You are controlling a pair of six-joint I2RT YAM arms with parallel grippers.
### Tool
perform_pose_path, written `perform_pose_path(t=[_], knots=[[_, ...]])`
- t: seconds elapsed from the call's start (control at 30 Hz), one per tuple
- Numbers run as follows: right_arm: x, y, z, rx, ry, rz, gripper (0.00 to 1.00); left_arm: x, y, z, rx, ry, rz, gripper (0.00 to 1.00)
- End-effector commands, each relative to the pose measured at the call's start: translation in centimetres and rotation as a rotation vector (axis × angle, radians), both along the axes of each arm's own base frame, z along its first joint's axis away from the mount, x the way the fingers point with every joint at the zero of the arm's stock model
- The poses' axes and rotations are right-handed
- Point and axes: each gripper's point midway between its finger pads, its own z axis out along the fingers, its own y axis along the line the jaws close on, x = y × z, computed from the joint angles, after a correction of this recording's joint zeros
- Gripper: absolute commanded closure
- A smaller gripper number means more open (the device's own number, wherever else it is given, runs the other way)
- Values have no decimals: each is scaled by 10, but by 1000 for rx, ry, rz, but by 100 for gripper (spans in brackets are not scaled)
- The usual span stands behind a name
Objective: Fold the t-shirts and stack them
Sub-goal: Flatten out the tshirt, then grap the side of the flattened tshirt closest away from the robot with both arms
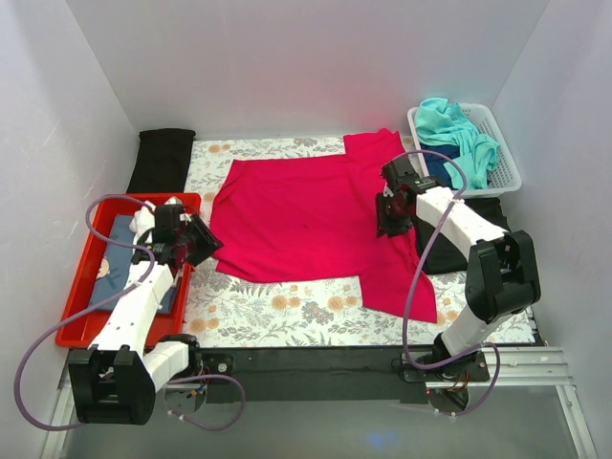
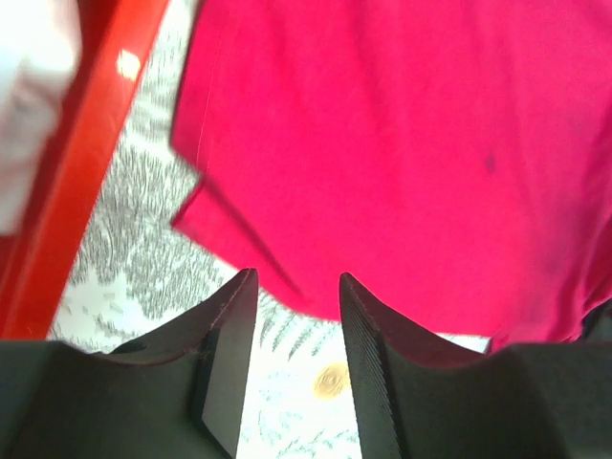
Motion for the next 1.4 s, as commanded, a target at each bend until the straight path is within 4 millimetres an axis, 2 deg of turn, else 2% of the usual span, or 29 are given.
perform_pose_path(t=[0.0, 0.2, 0.37, 0.77, 0.87, 1.2, 1.37], knots=[[6, 10, 11, 28, -16, 13, 61, -19, -2, -17, 18, 79, 34, 61], [3, 11, 9, 26, -8, 18, 62, -22, 7, -40, 33, 218, 175, 60], [4, 12, 9, 32, -6, 23, 62, -20, 16, -49, 84, 261, 258, 60], [7, 14, 10, 37, -14, 32, 62, -14, 15, -76, 106, 355, 328, 64], [8, 14, 9, 34, -15, 38, 62, -12, 13, -78, 124, 371, 329, 69], [7, 19, 7, 57, 1, 53, 63, 2, 12, -81, 166, 353, 341, 70], [8, 20, 7, 57, 0, 49, 63, -4, 13, -88, 202, 393, 345, 69]])
